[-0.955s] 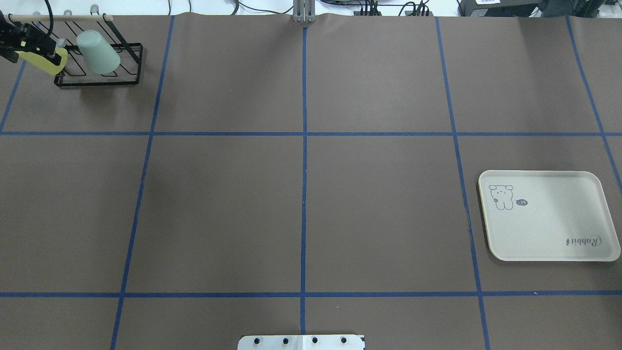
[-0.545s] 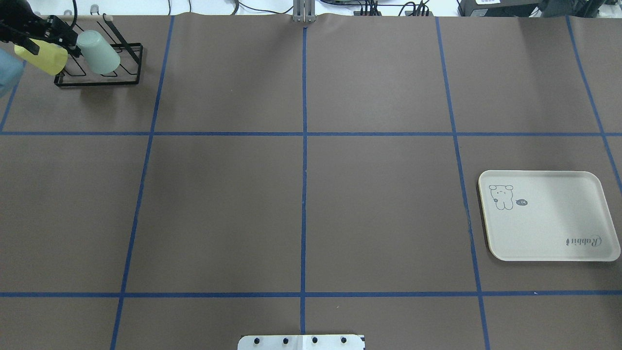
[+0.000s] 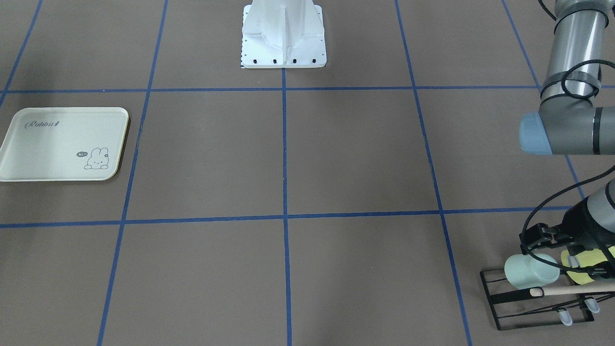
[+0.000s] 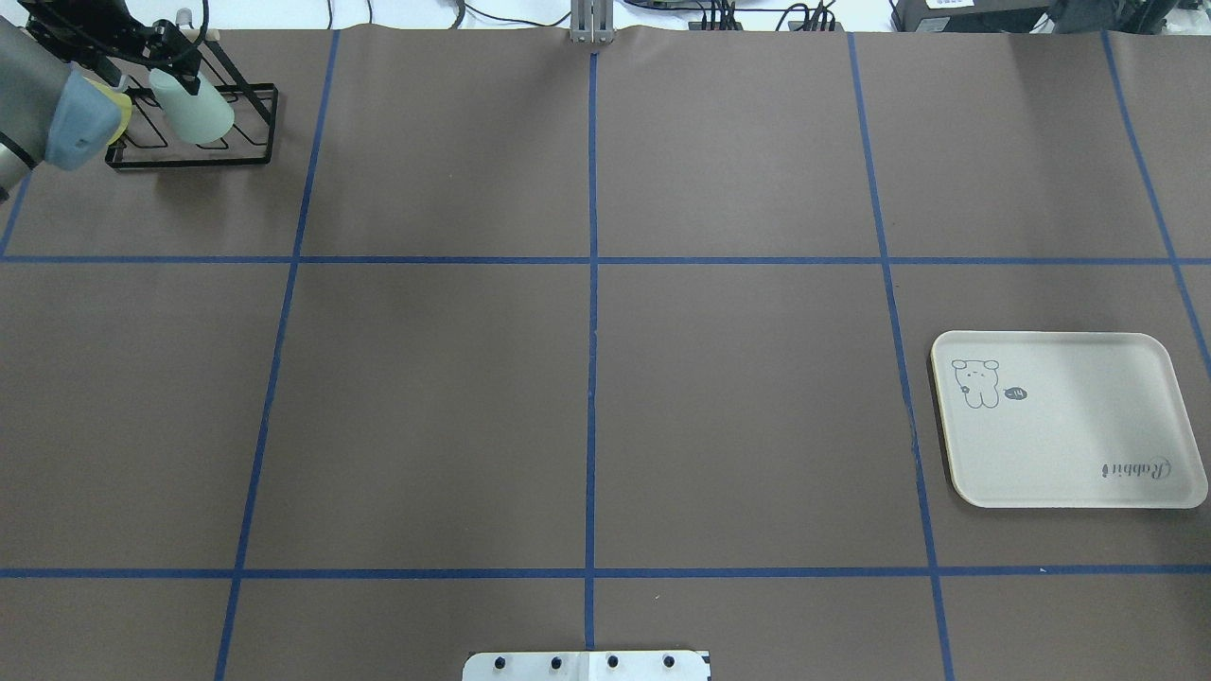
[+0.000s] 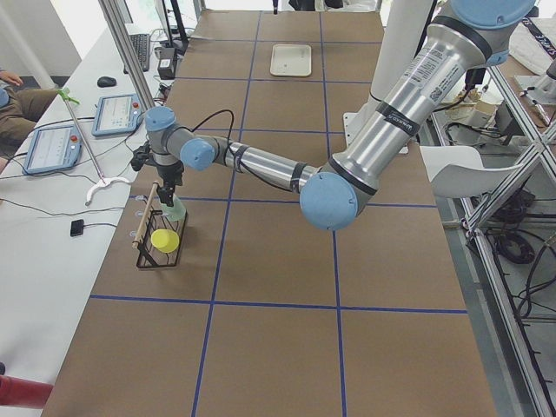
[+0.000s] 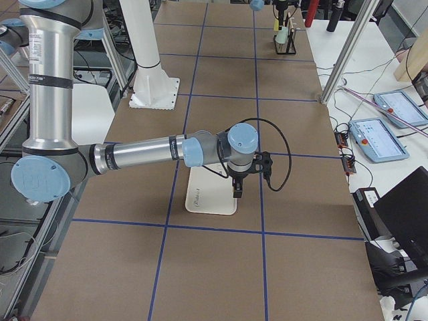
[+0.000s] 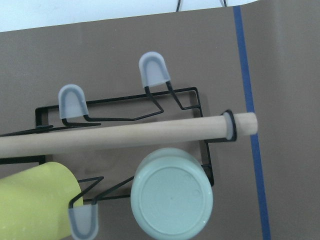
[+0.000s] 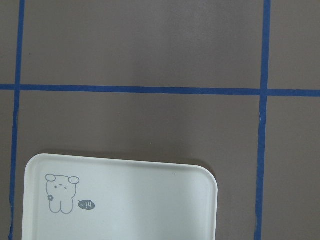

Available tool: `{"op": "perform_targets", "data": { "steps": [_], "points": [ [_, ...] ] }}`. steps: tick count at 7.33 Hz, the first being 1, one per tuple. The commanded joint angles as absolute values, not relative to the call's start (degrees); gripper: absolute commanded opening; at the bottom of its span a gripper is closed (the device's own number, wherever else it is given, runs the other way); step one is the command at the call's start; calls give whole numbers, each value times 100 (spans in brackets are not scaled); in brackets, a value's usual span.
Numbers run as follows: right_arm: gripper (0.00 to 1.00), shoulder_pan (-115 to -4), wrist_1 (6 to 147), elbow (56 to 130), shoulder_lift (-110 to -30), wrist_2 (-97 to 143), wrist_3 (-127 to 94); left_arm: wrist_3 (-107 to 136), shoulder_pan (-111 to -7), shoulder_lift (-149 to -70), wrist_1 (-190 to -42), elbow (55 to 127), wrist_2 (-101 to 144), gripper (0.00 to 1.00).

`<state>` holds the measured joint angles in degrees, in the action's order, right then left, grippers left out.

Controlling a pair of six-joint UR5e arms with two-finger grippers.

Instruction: Left arm grabs green cup and hands to right arm on tray

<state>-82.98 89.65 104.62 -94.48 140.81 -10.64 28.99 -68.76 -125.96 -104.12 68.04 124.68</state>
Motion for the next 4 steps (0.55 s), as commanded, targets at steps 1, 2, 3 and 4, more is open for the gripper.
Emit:
{"op": "perform_targets", "data": {
  "steps": [1, 2, 3, 4],
  "points": [
    [100, -8279, 8965, 10459, -9448, 14080, -1063, 3111, -6803, -12726, -10749, 6487, 12445, 99],
    [100, -8271, 8939, 10450, -9448, 14080, -1063, 3111, -6794, -12735, -10740, 6486, 12445, 98],
    [100, -8262, 8938, 10450, -9448, 14080, -1063, 3111, -6785, -12727, -10740, 6469, 12445, 98],
    [100, -8244, 8947, 10450, -9448, 14080, -1063, 3103, -6768, -12735, -10758, 6399, 12445, 98]
  ]
}}
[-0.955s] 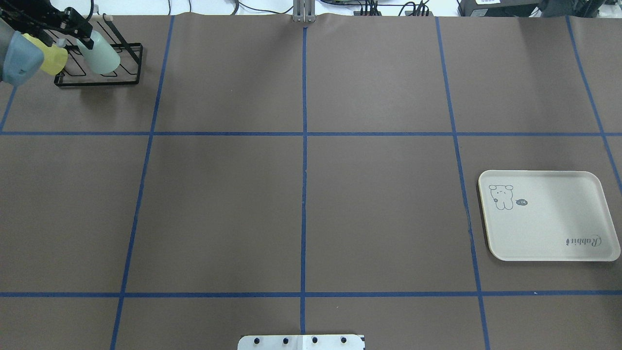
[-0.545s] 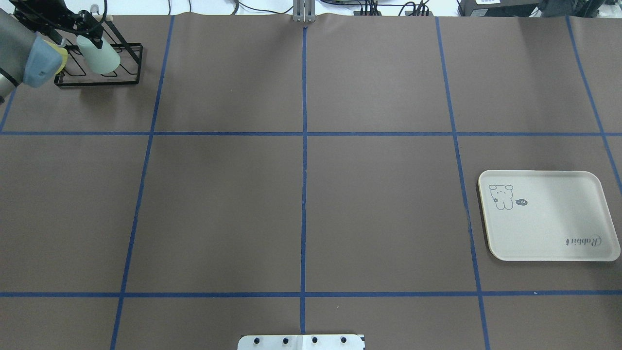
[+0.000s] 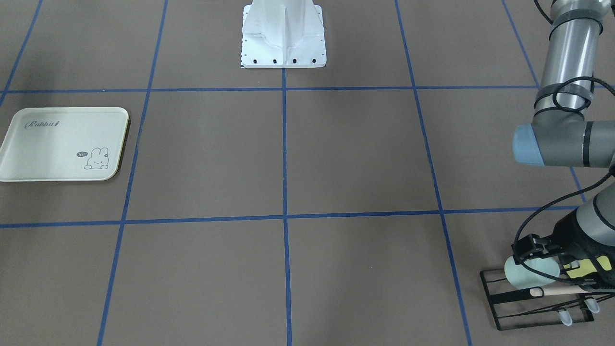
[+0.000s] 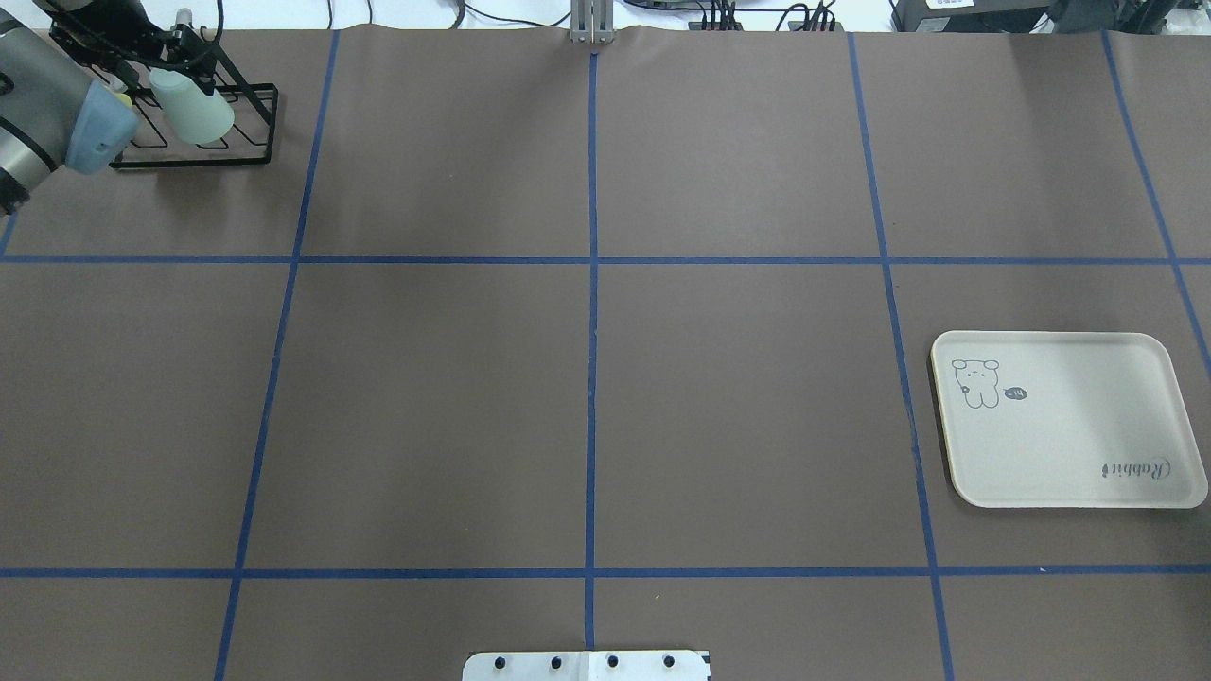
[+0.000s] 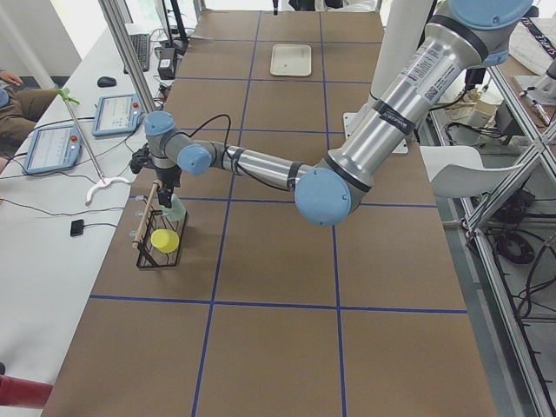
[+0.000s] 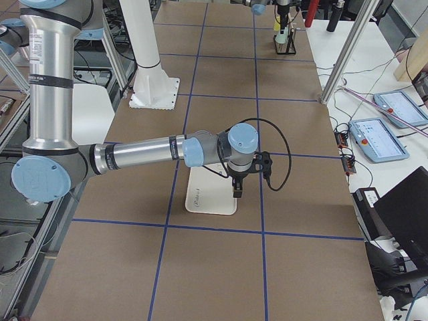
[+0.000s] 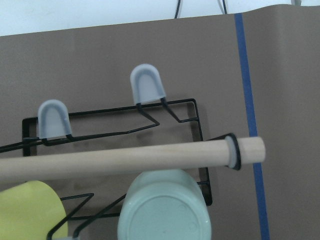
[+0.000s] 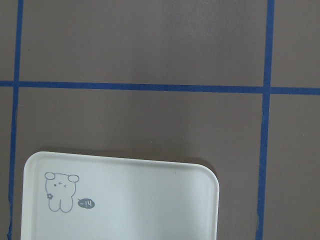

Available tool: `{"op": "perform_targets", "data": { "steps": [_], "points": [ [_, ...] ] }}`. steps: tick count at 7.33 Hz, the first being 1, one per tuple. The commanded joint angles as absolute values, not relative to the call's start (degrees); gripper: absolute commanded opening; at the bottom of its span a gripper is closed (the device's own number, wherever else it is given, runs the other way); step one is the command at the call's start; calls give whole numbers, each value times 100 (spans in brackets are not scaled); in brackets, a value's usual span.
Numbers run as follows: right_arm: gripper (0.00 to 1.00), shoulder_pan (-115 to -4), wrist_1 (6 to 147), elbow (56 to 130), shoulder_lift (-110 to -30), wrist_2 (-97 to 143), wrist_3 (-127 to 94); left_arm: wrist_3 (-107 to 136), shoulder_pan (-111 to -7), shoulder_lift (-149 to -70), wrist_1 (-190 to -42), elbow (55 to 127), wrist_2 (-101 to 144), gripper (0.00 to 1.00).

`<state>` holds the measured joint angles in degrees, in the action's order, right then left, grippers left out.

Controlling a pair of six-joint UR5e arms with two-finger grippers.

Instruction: Left arm grabs green cup and hands to right arm on tray

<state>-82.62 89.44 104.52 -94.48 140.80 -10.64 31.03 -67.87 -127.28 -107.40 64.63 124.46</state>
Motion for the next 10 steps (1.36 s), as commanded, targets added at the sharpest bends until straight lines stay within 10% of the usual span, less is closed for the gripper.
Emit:
{"op": "perform_targets", "data": {
  "steps": [1, 10],
  "points": [
    [100, -8235, 8939, 10398, -9448, 14080, -1063, 3103, -6768, -12735, -10758, 6364, 12437, 98],
    [100, -8200, 8930, 10371, -9448, 14159, -1063, 3094, -6759, -12876, -10758, 6135, 12410, 92]
  ]
}}
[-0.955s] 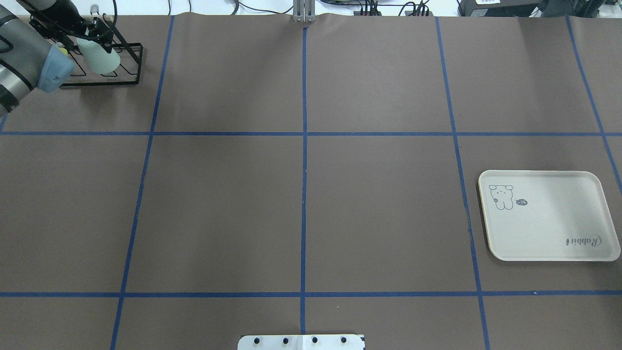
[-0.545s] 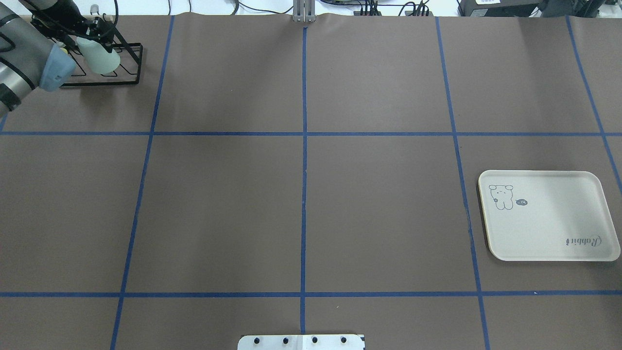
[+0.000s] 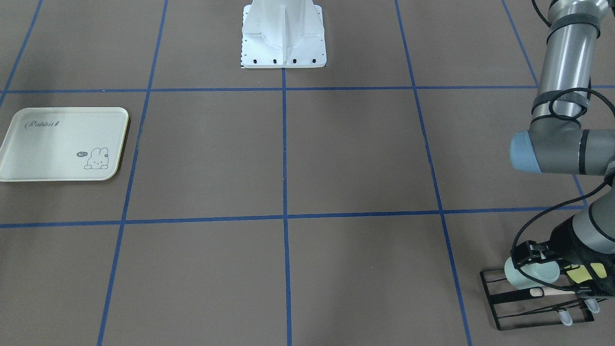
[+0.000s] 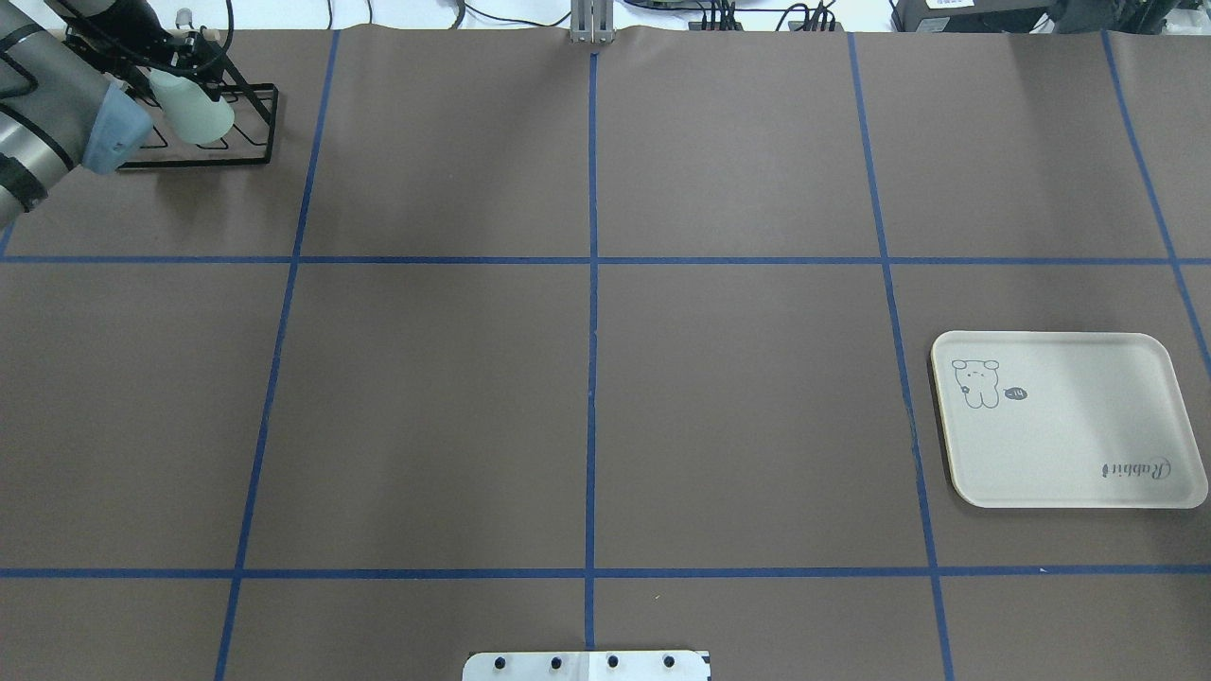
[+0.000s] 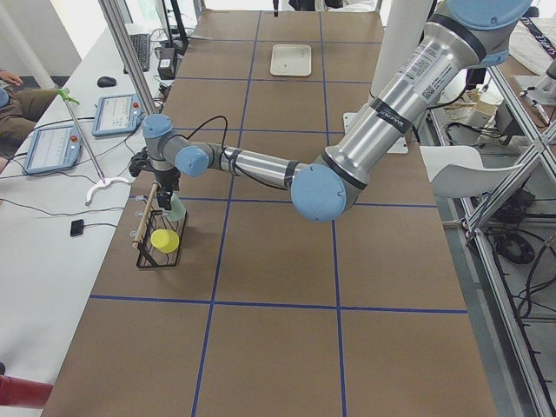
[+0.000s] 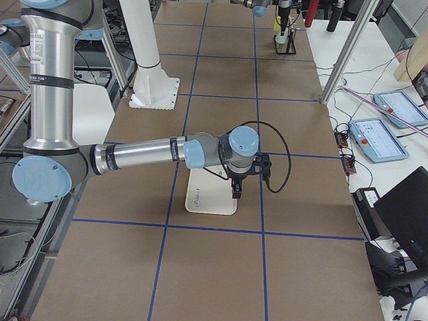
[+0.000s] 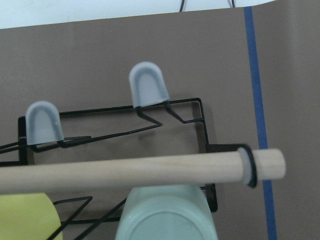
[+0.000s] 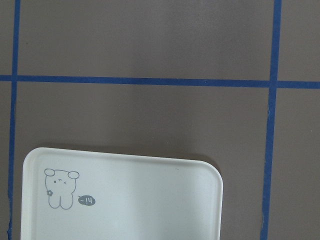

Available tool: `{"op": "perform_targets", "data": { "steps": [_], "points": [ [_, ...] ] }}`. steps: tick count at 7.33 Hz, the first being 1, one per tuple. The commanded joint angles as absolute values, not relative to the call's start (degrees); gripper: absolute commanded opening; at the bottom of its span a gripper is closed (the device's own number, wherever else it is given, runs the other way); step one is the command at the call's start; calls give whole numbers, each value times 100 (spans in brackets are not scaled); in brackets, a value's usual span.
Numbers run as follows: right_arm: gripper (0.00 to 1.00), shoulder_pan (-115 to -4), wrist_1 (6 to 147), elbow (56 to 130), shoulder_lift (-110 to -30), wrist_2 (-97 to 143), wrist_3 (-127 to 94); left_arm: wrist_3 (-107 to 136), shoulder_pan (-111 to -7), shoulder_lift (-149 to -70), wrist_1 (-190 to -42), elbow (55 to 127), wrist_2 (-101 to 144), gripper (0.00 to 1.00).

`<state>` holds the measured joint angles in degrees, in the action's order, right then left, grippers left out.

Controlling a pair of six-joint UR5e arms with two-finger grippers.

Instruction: Left arm grabs green cup and hands to right arm on tray

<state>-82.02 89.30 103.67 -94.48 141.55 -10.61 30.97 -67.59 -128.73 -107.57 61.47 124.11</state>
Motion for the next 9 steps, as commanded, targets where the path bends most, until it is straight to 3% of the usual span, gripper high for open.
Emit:
{"op": "perform_targets", "data": {
  "steps": [1, 5, 6, 7, 8, 9],
  "points": [
    [100, -8200, 8930, 10371, -9448, 14159, -1063, 3094, -6759, -12876, -10758, 6135, 12410, 92],
    [100, -8200, 8930, 10319, -9448, 14159, -1055, 3085, -6768, -12885, -10758, 6108, 12410, 90],
    [100, -8200, 8930, 10310, -9448, 14159, -1055, 3102, -6768, -12885, -10758, 6108, 12410, 86],
    [100, -8200, 8930, 10310, -9448, 14159, -1055, 3103, -6768, -12893, -10758, 6108, 12401, 75],
    [100, -8200, 8930, 10310, -9448, 14159, -1055, 3120, -6802, -12902, -10758, 6108, 12332, 49],
    [100, -8200, 8930, 10310, -9440, 14159, -1055, 3120, -6872, -12928, -10749, 6126, 12322, 0]
  ]
}}
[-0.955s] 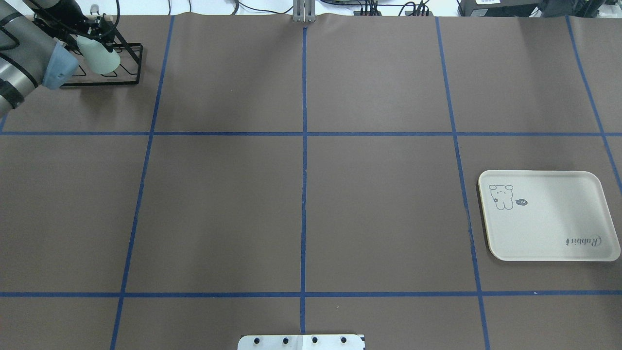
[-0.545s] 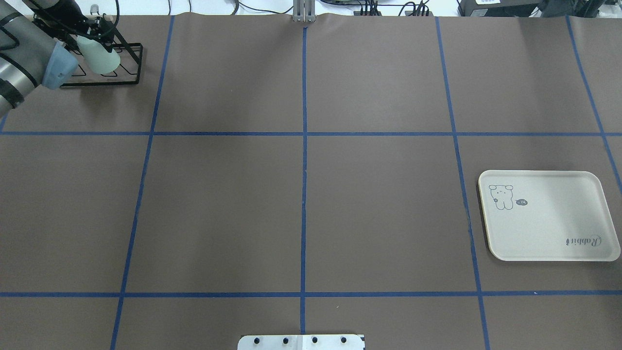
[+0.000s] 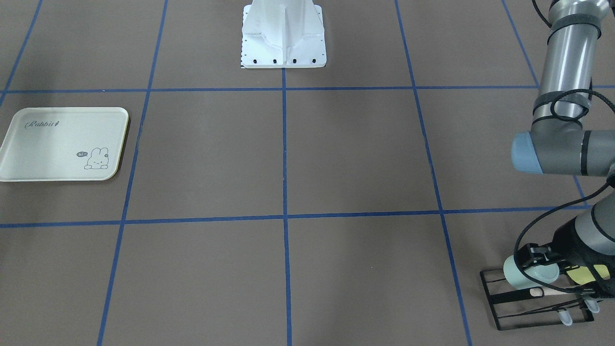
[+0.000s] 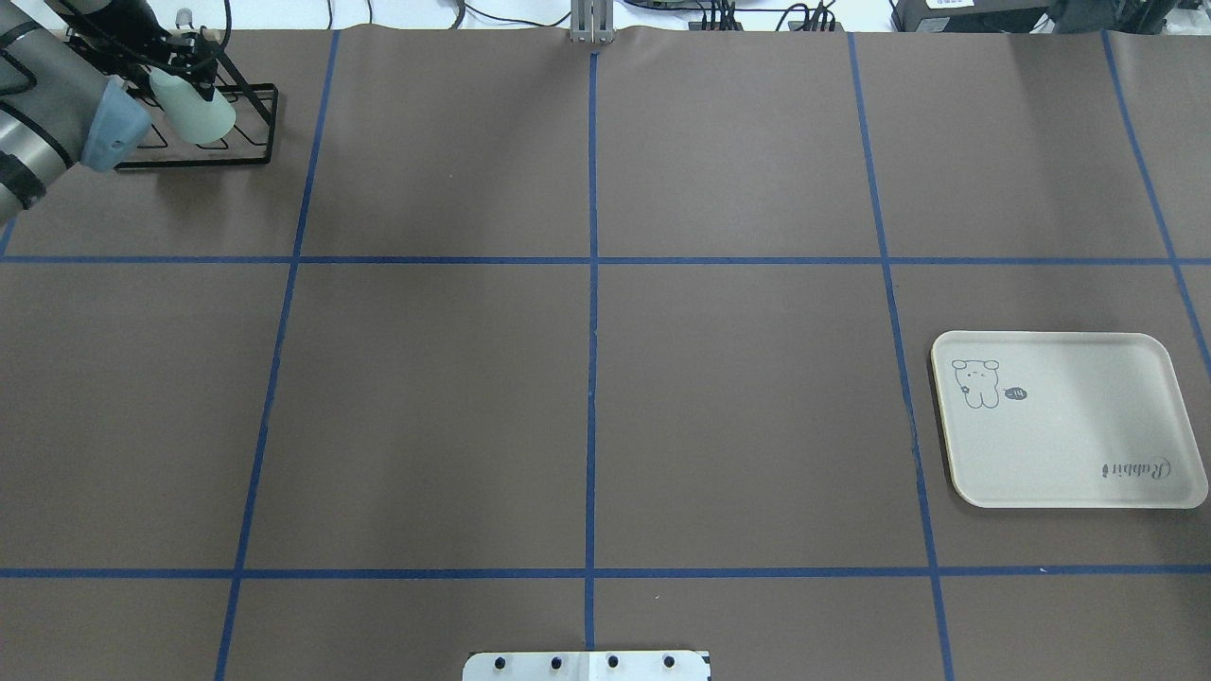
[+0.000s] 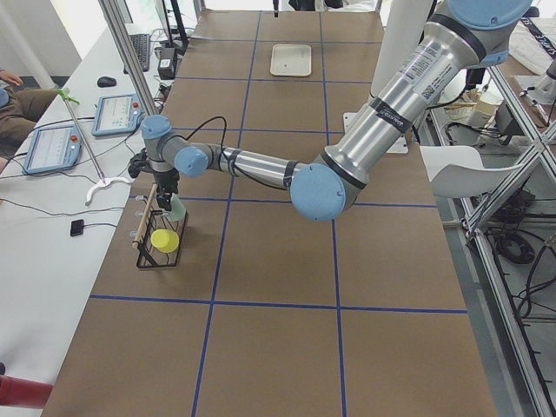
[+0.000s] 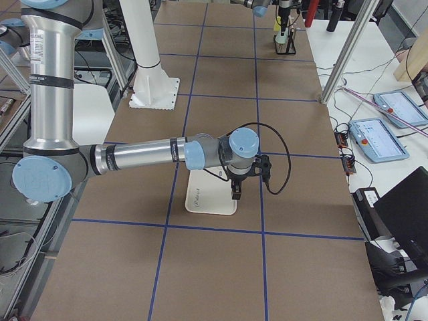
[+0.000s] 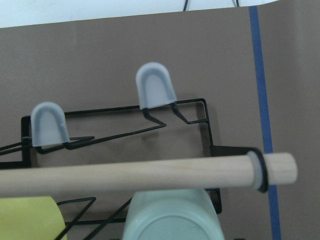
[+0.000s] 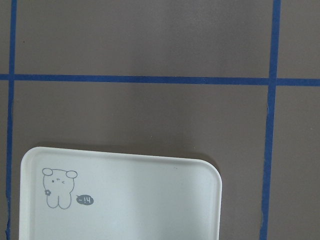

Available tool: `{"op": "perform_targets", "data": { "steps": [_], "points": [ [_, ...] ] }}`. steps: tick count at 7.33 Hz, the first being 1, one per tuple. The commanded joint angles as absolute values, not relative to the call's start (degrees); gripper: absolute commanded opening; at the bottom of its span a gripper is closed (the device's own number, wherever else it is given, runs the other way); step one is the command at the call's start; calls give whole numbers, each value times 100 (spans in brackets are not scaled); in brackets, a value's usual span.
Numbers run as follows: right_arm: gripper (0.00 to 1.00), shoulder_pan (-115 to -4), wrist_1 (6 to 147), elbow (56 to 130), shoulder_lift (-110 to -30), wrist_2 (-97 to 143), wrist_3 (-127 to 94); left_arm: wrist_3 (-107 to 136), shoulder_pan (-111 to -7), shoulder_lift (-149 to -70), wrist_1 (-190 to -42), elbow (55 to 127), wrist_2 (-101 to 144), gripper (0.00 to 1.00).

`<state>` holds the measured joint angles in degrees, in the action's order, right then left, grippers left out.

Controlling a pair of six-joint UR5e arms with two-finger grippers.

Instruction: Left arm grabs green cup and hands to right arm on tray

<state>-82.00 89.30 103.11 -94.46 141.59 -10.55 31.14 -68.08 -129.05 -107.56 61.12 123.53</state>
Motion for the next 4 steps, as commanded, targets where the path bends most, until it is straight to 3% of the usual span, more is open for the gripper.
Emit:
{"op": "perform_targets", "data": {
  "steps": [1, 4],
  "points": [
    [100, -8200, 8930, 10310, -9431, 14159, -1055, 3120, -7073, -12972, -10706, 6187, 12331, 0],
    [100, -8165, 8930, 10292, -9413, 14159, -1063, 3138, -7172, -12676, -10486, 7037, 12375, 0]
  ]
}}
